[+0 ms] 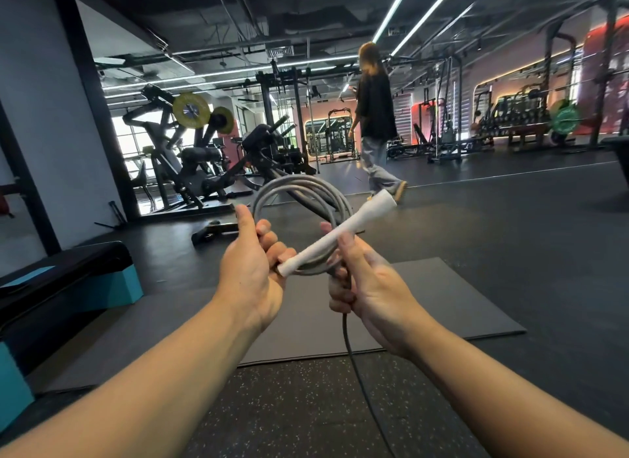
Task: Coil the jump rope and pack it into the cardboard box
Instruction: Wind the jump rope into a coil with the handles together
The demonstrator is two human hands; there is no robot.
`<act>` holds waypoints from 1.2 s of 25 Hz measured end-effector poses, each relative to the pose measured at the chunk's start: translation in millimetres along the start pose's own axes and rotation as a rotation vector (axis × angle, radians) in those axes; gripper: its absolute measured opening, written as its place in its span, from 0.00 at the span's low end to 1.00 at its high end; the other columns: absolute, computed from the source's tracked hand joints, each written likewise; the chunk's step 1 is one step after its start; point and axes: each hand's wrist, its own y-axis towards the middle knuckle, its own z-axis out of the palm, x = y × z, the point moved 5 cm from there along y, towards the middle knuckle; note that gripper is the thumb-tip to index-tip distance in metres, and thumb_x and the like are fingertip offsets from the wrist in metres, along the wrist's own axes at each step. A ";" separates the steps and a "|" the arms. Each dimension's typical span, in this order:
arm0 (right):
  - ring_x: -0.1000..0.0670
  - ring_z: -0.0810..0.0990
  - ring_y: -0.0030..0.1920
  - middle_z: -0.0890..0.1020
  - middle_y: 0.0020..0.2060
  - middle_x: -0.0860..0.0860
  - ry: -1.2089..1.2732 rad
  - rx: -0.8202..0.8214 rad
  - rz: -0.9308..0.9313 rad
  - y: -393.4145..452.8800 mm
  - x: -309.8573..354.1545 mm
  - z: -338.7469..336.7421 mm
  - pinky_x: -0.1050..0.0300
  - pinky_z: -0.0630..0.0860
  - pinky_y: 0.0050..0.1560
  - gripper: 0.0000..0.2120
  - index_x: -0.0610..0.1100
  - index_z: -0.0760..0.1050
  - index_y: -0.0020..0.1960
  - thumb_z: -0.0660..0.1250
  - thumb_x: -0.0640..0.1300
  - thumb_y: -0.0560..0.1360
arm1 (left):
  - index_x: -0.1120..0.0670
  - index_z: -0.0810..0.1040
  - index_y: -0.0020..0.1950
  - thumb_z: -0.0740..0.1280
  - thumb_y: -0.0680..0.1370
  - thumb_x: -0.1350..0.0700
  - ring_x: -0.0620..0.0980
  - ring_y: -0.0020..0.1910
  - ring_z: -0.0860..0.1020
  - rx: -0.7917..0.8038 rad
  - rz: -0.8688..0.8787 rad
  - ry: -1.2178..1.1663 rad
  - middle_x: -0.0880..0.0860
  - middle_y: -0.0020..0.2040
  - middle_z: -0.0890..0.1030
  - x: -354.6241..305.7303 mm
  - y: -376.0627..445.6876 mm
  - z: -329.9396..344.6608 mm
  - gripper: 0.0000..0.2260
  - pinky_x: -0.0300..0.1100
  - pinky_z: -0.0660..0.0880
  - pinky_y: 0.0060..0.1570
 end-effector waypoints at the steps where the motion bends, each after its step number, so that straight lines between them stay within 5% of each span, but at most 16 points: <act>1: 0.49 0.54 0.31 0.58 0.34 0.49 -0.006 -0.021 0.010 1.4 -0.4 0.0 0.54 0.52 0.32 0.21 0.41 0.77 0.64 0.65 0.55 0.80 | 0.51 0.66 0.36 0.58 0.81 0.37 0.45 0.23 0.55 -0.011 -0.001 0.015 0.47 0.28 0.57 5.4 -3.8 -1.2 0.22 0.35 0.62 0.21; 5: 0.46 0.50 0.32 0.59 0.29 0.50 -0.058 -0.075 0.050 -0.3 -0.2 -2.8 0.54 0.50 0.31 0.14 0.41 0.76 0.46 0.61 0.50 0.83 | 0.52 0.68 0.39 0.59 0.81 0.39 0.45 0.25 0.64 0.021 0.024 0.078 0.48 0.29 0.62 16.8 -9.4 -6.6 0.19 0.40 0.76 0.29; 7: 0.46 0.49 0.32 0.61 0.27 0.51 -0.069 -0.081 0.074 -0.2 3.3 -8.0 0.55 0.49 0.30 0.16 0.43 0.74 0.42 0.60 0.51 0.84 | 0.54 0.72 0.42 0.62 0.81 0.43 0.47 0.32 0.73 0.047 0.039 0.299 0.51 0.32 0.72 17.7 -7.1 -14.3 0.17 0.46 0.82 0.40; 10: 0.46 0.50 0.32 0.55 0.31 0.48 -0.195 -0.084 0.108 2.4 9.8 -19.2 0.55 0.50 0.30 0.16 0.42 0.73 0.42 0.61 0.51 0.83 | 0.56 0.77 0.55 0.71 0.78 0.48 0.50 0.47 0.80 0.018 0.122 0.789 0.56 0.52 0.81 9.7 -1.0 -26.9 0.13 0.52 0.80 0.55; 11: 0.47 0.51 0.31 0.55 0.32 0.48 -0.261 -0.072 0.125 2.3 10.5 -22.4 0.56 0.50 0.29 0.16 0.42 0.73 0.43 0.62 0.51 0.83 | 0.54 0.73 0.64 0.74 0.76 0.51 0.51 0.56 0.78 -0.013 0.200 0.968 0.57 0.62 0.78 1.1 -0.1 -26.5 0.20 0.54 0.76 0.62; 13: 0.51 0.56 0.27 0.59 0.29 0.49 -0.429 -0.026 0.162 2.6 14.1 -26.8 0.59 0.55 0.26 0.17 0.42 0.74 0.43 0.63 0.54 0.83 | 0.49 0.57 0.78 0.76 0.72 0.55 0.54 0.73 0.64 0.071 0.629 1.405 0.55 0.76 0.64 -26.4 -11.0 -1.3 0.40 0.55 0.63 0.73; 16: 0.56 0.67 0.23 0.71 0.20 0.56 -0.964 0.064 0.173 4.4 23.5 -23.9 0.60 0.64 0.28 0.19 0.41 0.79 0.45 0.62 0.55 0.82 | 0.49 0.50 0.82 0.69 0.70 0.55 0.59 0.81 0.51 0.729 1.541 1.919 0.55 0.83 0.55 -28.4 -61.0 65.5 0.45 0.62 0.49 0.78; 18: 0.57 0.75 0.31 0.80 0.30 0.55 -1.272 0.156 0.102 4.8 28.5 -11.7 0.59 0.68 0.35 0.15 0.41 0.80 0.50 0.62 0.52 0.82 | 0.52 0.49 0.83 0.68 0.72 0.52 0.58 0.82 0.48 1.052 1.695 2.304 0.57 0.83 0.56 -6.9 -70.8 87.7 0.43 0.62 0.42 0.77; 20: 0.56 0.75 0.35 0.79 0.38 0.52 -1.297 0.218 0.039 3.0 34.5 -0.4 0.64 0.69 0.35 0.07 0.51 0.75 0.46 0.64 0.50 0.81 | 0.56 0.53 0.82 0.69 0.74 0.49 0.58 0.78 0.63 1.091 1.384 2.696 0.58 0.74 0.73 8.7 -56.5 96.4 0.41 0.59 0.53 0.76; 21: 0.55 0.73 0.34 0.77 0.35 0.53 -1.300 0.227 0.031 2.0 37.0 3.1 0.64 0.67 0.32 0.10 0.55 0.70 0.41 0.65 0.50 0.81 | 0.56 0.59 0.79 0.70 0.75 0.49 0.57 0.64 0.76 1.040 1.160 2.800 0.55 0.60 0.81 9.8 -48.9 96.8 0.36 0.55 0.66 0.68; 23: 0.50 0.73 0.34 0.77 0.33 0.53 -1.406 0.229 0.007 2.4 38.8 4.0 0.57 0.68 0.33 0.15 0.53 0.67 0.37 0.67 0.51 0.79 | 0.54 0.74 0.64 0.69 0.76 0.51 0.51 0.36 0.73 0.970 0.901 2.823 0.48 0.37 0.73 7.4 -38.5 93.4 0.18 0.46 0.71 0.42; 26: 0.52 0.71 0.31 0.77 0.31 0.51 -1.490 0.254 -0.019 0.2 36.0 2.6 0.57 0.66 0.31 0.13 0.50 0.71 0.37 0.68 0.52 0.78 | 0.48 0.74 0.49 0.66 0.77 0.53 0.52 0.39 0.73 0.995 0.641 2.671 0.48 0.40 0.76 11.2 -27.8 77.6 0.03 0.45 0.68 0.38; 30: 0.57 0.76 0.33 0.83 0.34 0.53 -1.351 0.179 -0.032 1.6 50.1 -13.2 0.60 0.67 0.32 0.21 0.48 0.82 0.43 0.71 0.67 0.72 | 0.47 0.73 0.46 0.61 0.79 0.54 0.53 0.46 0.77 0.960 0.380 2.442 0.48 0.44 0.78 3.0 -16.1 48.7 0.04 0.47 0.72 0.43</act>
